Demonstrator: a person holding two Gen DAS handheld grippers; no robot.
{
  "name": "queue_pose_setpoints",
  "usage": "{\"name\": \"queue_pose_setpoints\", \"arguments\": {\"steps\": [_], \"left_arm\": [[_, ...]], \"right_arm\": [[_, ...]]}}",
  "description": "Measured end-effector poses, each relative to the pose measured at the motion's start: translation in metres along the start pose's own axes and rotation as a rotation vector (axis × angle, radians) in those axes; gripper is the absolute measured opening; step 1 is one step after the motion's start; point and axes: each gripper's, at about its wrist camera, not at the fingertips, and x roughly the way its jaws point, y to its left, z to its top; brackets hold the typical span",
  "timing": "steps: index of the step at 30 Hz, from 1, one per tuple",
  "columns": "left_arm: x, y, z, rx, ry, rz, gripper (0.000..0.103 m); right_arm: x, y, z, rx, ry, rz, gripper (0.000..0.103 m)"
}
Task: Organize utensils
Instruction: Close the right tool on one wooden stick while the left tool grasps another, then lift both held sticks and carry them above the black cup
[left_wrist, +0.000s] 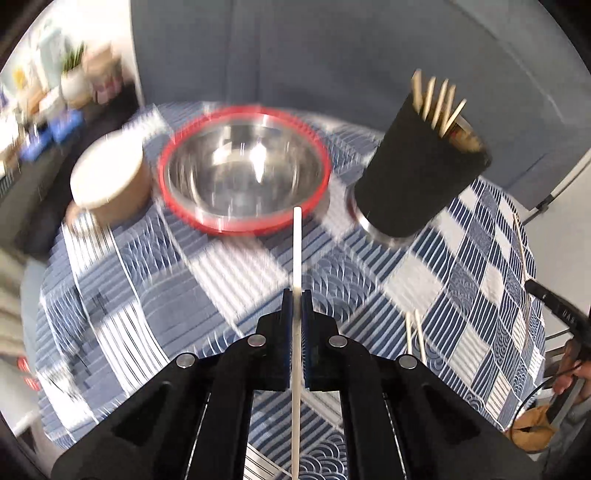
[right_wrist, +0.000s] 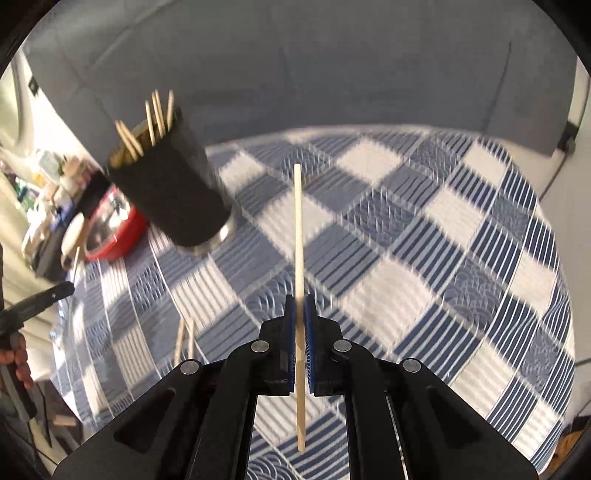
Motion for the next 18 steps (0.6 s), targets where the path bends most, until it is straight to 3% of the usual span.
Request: {"name": "queue_pose_setpoints", "arguments": {"steps": [10, 18], "left_arm": [[-0.07, -0.04, 0.078, 0.074, -0.25, -0.037, 0.005], [-0.091, -0.068, 0.125, 0.087, -0.305, -0.129, 0.005]], "right_arm": [[-0.046, 0.017, 0.068, -0.03, -0.16, 0.044, 0.004], [-0.067, 0.04, 0.108, -0.058, -0.239, 0.101, 0.005]]}}
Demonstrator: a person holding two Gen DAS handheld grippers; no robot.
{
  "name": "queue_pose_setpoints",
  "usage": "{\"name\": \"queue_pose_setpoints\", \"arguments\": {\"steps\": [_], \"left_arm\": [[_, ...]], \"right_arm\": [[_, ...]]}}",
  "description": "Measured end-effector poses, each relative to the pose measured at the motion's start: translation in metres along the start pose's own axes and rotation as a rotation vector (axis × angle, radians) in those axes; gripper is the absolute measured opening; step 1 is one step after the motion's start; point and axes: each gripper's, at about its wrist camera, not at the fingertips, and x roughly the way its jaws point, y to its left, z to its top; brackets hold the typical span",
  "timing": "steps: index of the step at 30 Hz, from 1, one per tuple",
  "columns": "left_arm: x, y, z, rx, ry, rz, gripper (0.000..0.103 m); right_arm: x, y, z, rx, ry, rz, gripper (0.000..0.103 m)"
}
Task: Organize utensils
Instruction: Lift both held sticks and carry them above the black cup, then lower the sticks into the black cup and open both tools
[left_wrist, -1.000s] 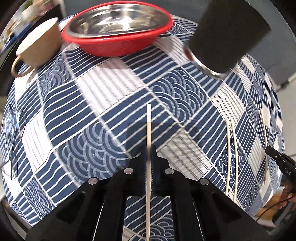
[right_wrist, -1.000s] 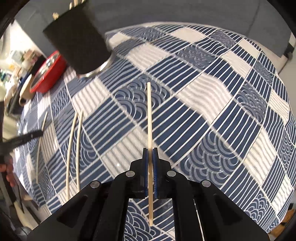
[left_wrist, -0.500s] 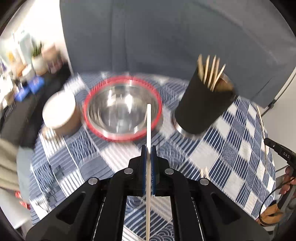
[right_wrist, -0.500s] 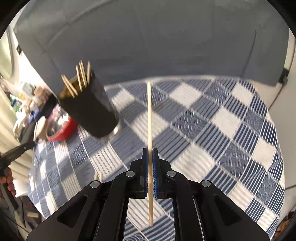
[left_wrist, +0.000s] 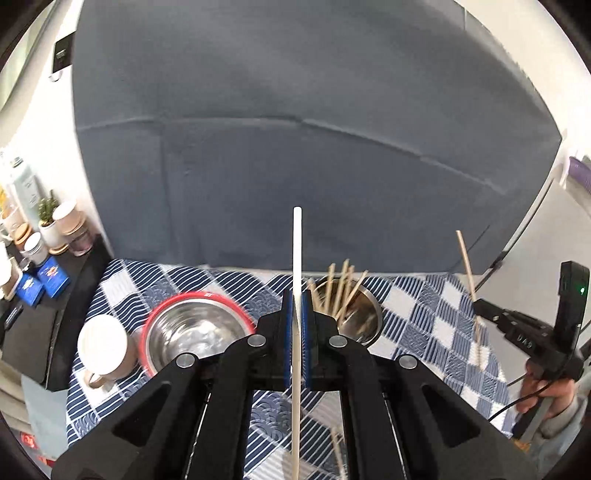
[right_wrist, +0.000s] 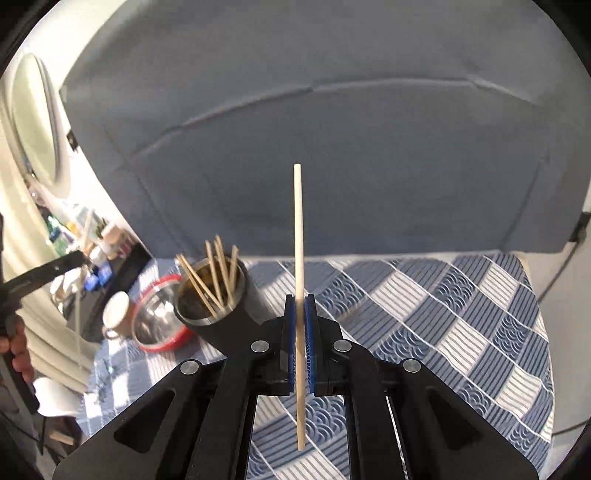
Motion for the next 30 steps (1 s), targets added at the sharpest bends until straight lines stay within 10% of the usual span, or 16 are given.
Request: {"name": "queue_pose_setpoints", "arguments": {"steps": [30], "left_arm": [[0.113, -0.02, 0.053, -0.031, -0.106, -0.187, 0.005]], "right_arm": [[0.097, 0.058, 0.051, 0.005, -0.169, 0.308, 0.005]]}}
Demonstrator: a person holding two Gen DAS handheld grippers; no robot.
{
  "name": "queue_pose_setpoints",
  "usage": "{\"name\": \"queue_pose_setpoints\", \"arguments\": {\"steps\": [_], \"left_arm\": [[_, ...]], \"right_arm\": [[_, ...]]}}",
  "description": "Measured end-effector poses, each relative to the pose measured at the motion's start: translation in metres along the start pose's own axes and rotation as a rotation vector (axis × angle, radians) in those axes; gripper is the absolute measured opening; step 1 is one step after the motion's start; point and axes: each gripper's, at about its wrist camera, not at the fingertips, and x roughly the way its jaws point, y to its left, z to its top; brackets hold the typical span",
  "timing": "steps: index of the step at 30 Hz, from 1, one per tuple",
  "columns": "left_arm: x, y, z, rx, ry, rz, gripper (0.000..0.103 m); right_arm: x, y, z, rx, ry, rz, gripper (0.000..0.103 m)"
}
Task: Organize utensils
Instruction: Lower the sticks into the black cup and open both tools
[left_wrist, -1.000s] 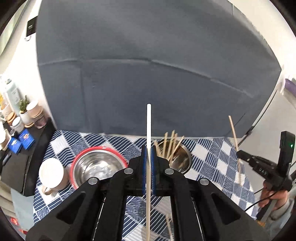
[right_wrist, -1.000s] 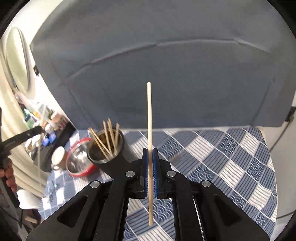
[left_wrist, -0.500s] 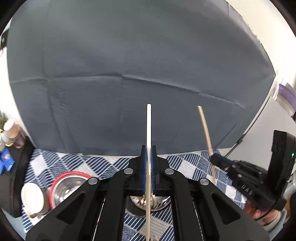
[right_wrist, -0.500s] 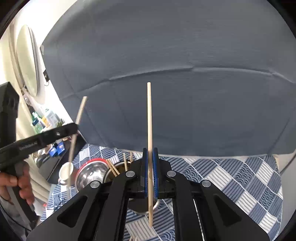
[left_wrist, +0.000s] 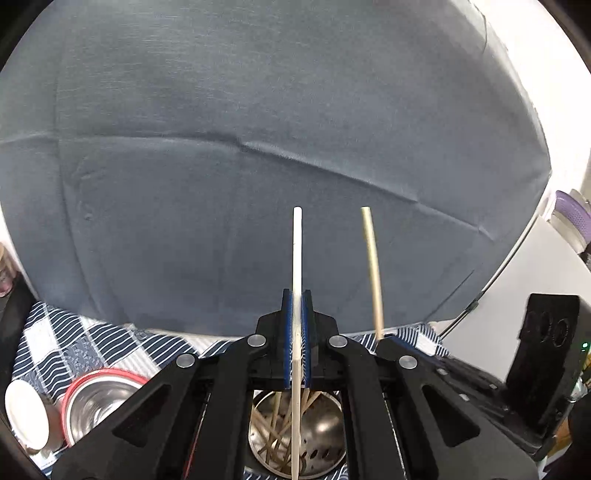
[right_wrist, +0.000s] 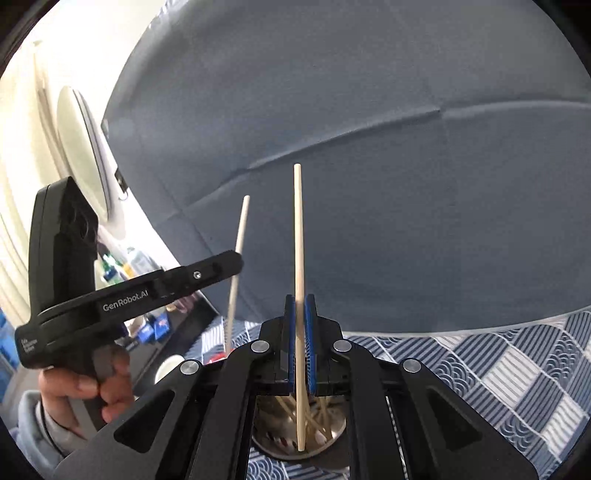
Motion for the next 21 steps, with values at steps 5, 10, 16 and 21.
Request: {"name": "queue_pose_setpoints", "arguments": {"steps": [5, 10, 16, 21], "left_arm": [[0.009, 0.001, -0.006, 0.026, -0.032, -0.023, 0.005], [0.017, 0.004, -0.02, 0.042, -0.045, -0.036, 0.005], [0.023, 0.009, -0.043, 0.021, -0.105, -0.02, 0.005], [0.026, 0.003, -0.063, 0.063, -0.115, 0.0, 0.005]], "right_arm": [[0.017, -0.002, -0.009, -0.009, -0.011, 0.012, 0.005], [0.029, -0.004, -0.026, -0.022, -0.004, 0.01, 0.005], [0.038, -0.012, -0.045, -0.024, 0.021, 0.001, 0.005], [0.035, -0.017, -0.059, -0.026, 0.03, -0.016, 0.005]]}}
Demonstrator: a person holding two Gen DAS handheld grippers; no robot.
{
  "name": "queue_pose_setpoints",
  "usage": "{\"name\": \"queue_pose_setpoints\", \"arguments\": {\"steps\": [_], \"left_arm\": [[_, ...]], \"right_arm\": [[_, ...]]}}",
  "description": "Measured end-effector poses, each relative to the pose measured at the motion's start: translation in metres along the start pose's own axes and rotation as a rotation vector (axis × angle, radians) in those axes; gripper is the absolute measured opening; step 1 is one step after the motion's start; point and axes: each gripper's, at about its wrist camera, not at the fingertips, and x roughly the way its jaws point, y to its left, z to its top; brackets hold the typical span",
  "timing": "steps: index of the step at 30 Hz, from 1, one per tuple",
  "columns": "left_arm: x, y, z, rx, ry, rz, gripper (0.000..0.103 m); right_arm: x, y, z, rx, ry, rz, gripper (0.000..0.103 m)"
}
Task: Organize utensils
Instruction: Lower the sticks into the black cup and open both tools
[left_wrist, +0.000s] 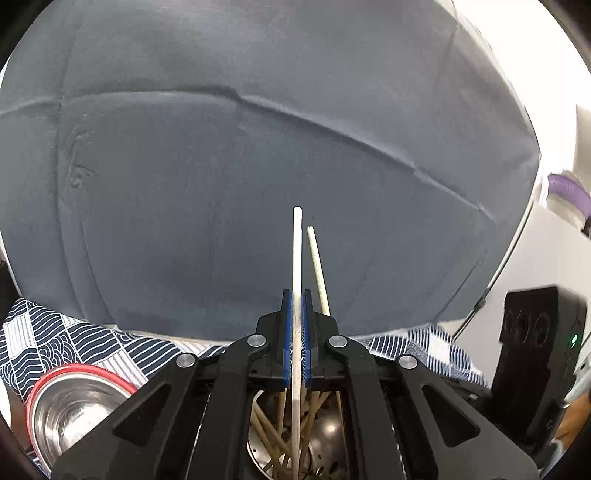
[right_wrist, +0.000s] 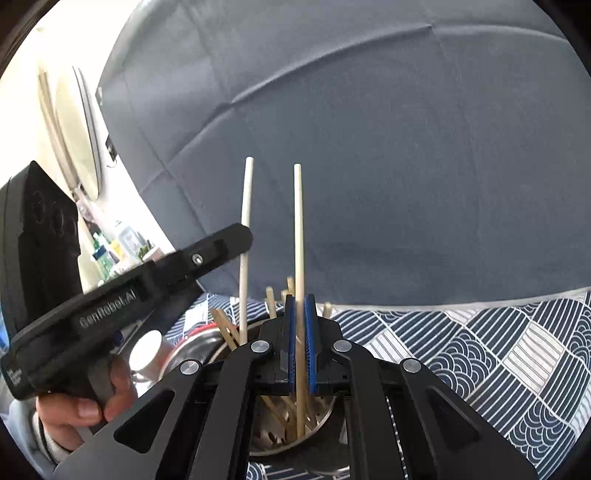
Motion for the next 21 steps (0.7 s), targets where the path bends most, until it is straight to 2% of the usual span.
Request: {"name": "queue_pose_setpoints", "arguments": {"steps": [12, 17, 21], "left_arm": [[-0.018, 0.002, -0.019, 0.001, 0.028, 0.017, 0.005], [-0.031, -0.001, -0.02, 0.002, 0.04, 0.044, 0.005], [-0.048, -0.002, -0.019, 0.005, 0.024, 0.071, 0.019]], "right_arm": [[-0.017, 0.007, -0.023, -0.071, 0.025, -0.023, 0.005], [-0.03, 0.013, -0.024, -0.089, 0.018, -0.061, 0.009], [-0.043, 0.017, -0.021, -0.082, -0.007, -0.083, 0.01]]}}
